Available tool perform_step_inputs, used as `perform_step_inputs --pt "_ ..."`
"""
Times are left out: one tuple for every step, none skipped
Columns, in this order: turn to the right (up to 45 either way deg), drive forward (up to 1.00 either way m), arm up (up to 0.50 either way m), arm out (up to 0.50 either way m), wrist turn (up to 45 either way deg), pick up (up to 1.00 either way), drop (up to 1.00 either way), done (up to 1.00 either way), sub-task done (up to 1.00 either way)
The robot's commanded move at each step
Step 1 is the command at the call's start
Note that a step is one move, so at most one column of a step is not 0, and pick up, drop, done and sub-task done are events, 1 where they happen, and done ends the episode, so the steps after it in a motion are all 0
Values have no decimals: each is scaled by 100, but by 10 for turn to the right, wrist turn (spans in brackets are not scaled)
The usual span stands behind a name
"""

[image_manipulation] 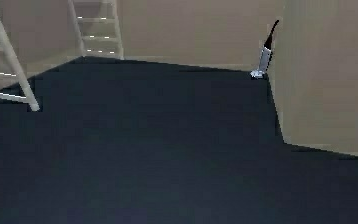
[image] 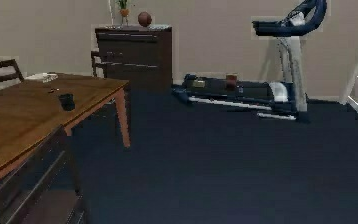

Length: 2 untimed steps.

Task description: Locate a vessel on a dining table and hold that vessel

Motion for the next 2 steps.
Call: perform_step_inputs --pt "0 70 0 0 0 0 0 0 0" --pt "-450 0 0 0 0 0 0 0 0"
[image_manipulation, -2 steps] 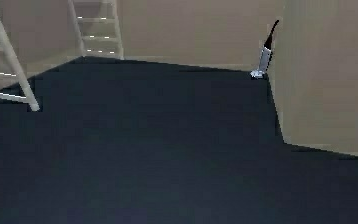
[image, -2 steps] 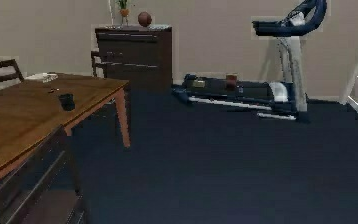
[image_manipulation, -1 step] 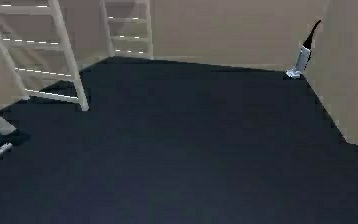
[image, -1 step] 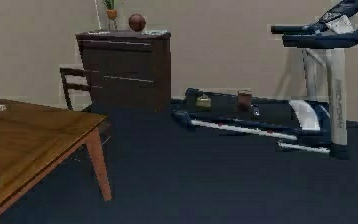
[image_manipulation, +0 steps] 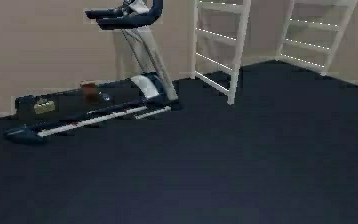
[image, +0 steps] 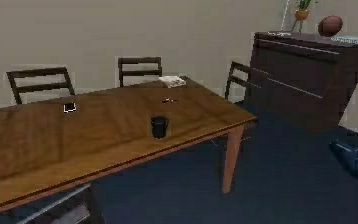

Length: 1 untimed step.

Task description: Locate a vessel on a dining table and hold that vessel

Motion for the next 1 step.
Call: perform_step_inputs --pt "-450 0 0 0 0 0 0 0 0"
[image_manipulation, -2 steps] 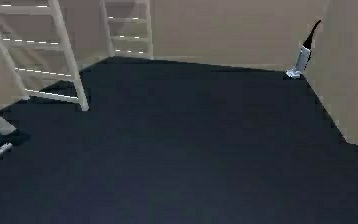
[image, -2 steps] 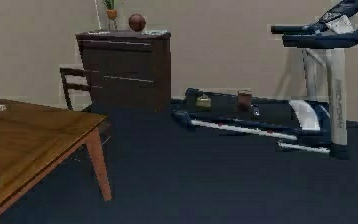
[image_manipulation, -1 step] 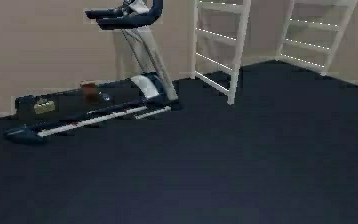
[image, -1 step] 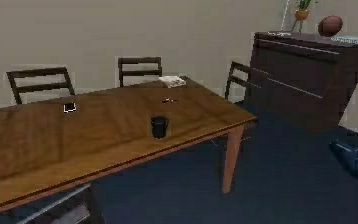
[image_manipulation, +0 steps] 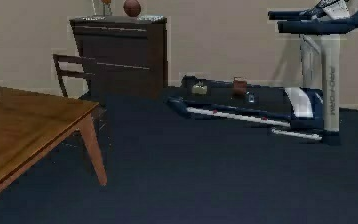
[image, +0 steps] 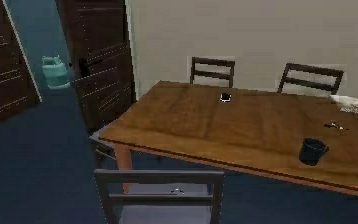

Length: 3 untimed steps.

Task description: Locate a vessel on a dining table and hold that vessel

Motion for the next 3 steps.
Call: perform_step_inputs --pt "-450 0 0 0 0 0 0 0 0" --pt "450 0 0 0 0 0 0 0 0" --pt "450 0 0 0 0 0 0 0 0"
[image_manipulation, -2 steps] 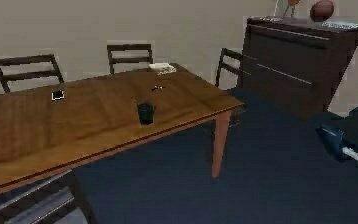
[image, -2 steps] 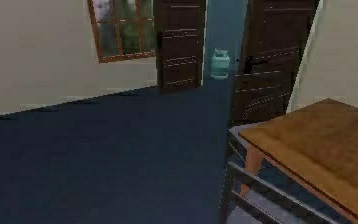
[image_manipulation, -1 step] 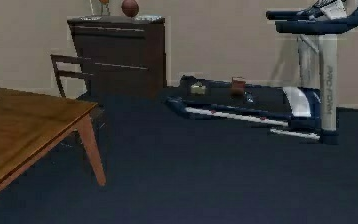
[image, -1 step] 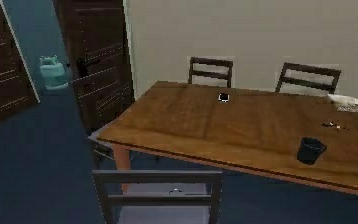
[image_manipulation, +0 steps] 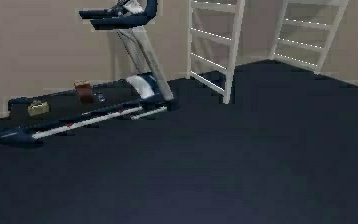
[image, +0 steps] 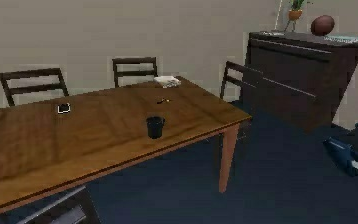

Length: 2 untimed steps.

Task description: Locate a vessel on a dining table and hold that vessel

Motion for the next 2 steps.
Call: perform_step_inputs --pt "90 0 0 0 0 0 0 0 0" --pt "0 75 0 0 0 0 0 0 0"
